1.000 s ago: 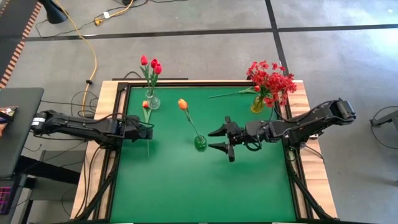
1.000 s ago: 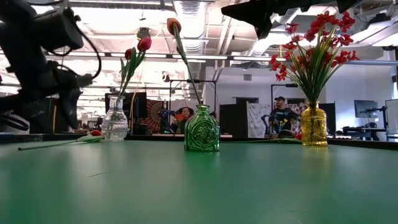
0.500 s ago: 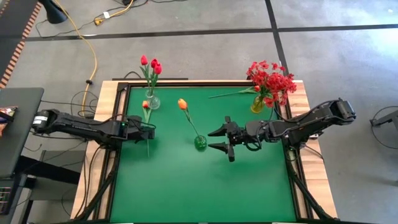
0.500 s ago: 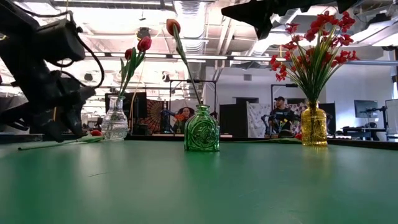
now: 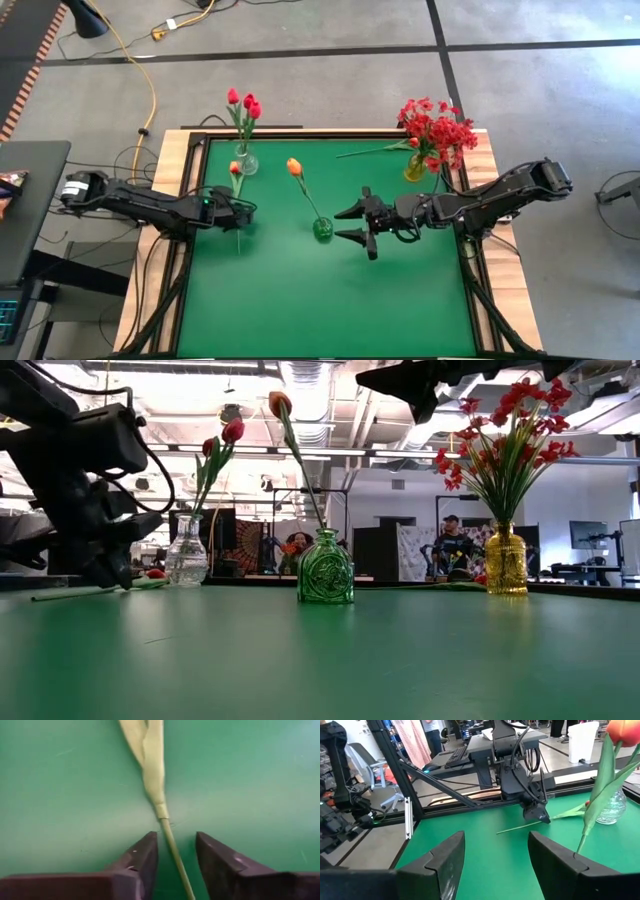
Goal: Sort flowers into vase by color
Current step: Put the left orange tulip into the green vase
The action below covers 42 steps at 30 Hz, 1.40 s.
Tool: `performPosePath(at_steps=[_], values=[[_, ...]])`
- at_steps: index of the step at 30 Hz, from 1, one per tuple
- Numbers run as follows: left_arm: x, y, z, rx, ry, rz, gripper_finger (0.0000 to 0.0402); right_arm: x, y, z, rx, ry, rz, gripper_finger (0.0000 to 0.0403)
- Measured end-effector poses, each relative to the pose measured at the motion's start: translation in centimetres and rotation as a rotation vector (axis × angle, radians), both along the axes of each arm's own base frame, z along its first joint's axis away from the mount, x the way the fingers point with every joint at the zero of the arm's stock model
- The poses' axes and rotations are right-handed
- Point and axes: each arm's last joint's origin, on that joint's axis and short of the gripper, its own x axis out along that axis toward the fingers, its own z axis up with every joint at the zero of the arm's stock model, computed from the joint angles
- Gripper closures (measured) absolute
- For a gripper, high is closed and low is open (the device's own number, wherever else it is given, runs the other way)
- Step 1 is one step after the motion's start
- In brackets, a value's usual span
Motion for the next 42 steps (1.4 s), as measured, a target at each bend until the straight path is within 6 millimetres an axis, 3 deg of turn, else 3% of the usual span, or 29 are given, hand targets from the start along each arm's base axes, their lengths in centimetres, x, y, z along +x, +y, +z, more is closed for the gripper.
performPosePath(at_steps=[6,8,16,36,42], values=[[-0.4,-0.1,0.7,-0.029,-0.006,0.029,0.0381,0.0,0.0,0.0,0.000,0.000,0.001,0.0159],[-0.5,-0.1,0.9,-0.042,-0.013,0.028,0.0394,0.0,0.0,0.0,0.000,0.000,0.001,0.0159],[-1.4,-0.2,2.3,-0.069,-0.076,0.049,0.0400,0.0,0.0,0.0,0.000,0.000,0.002,0.0159],[-4.0,0.6,13.0,0.244,-0.290,0.146,0.0401,0.0,0.0,0.0,-0.001,0.000,0.004,0.0159],[-3.6,0.8,16.4,0.403,-0.400,0.120,0.0401,0.0,0.0,0.0,-0.001,0.000,0.004,0.0159]])
